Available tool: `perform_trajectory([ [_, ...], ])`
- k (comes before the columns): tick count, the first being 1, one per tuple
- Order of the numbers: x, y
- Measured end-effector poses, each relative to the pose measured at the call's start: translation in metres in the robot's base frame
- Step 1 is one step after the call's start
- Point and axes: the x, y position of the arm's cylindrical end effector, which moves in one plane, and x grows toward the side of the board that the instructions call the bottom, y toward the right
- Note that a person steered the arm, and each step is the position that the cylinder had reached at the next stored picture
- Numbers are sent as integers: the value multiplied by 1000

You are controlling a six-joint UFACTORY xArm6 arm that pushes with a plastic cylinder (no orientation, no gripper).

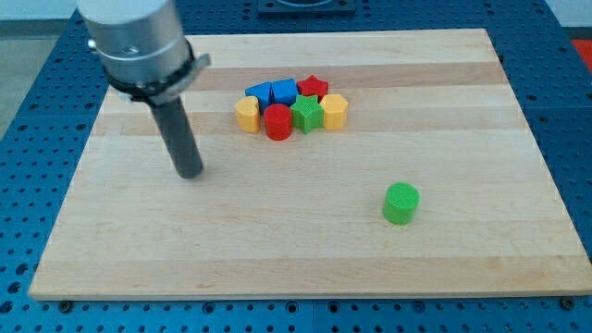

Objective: Push the red star into the blue cube and green star

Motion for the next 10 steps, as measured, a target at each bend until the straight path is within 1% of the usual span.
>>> perform_trajectory([
  [1,-80,-23],
  [2,-185,-10],
  [3,-224,72],
  [4,-224,120],
  [5,-208,134],
  [6,-190,143],
  [8,-152,143],
  [9,-149,143],
  [10,-130,143],
])
